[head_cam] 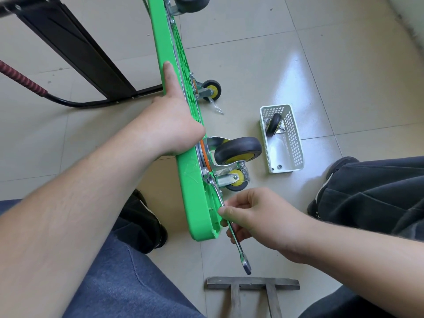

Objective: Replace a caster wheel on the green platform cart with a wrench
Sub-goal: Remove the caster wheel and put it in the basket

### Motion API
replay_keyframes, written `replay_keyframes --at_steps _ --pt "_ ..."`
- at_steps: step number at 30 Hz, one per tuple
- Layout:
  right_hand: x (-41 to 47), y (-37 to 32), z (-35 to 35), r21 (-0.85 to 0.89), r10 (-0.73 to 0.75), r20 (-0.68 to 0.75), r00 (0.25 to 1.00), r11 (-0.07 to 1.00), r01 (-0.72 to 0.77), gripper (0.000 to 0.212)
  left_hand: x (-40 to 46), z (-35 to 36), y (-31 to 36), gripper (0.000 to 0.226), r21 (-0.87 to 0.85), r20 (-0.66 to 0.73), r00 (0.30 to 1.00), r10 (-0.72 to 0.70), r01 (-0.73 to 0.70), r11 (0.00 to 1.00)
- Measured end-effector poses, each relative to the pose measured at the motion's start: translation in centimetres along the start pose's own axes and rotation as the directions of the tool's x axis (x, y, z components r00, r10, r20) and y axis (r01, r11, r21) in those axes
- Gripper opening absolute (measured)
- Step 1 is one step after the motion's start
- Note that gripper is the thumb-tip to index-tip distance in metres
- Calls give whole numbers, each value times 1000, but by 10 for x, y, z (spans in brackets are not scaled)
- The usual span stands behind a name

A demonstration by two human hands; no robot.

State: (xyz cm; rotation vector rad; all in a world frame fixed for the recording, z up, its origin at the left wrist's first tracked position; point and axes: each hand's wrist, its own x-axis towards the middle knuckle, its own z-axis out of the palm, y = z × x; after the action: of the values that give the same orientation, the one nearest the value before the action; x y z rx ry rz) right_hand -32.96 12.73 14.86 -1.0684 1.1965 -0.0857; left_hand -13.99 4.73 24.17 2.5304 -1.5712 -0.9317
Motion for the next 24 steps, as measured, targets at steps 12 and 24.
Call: replay_keyframes --at_steps 12,24 --pt "9 -3 -1 79 -5 68 998 997 -1 24 2 2 -1 114 -11 -4 1000 -4 4 1000" --pt "34 25 -6 -211 -206 102 973 952 223 22 3 2 -3 113 -12 -10 1000 6 -6 1000"
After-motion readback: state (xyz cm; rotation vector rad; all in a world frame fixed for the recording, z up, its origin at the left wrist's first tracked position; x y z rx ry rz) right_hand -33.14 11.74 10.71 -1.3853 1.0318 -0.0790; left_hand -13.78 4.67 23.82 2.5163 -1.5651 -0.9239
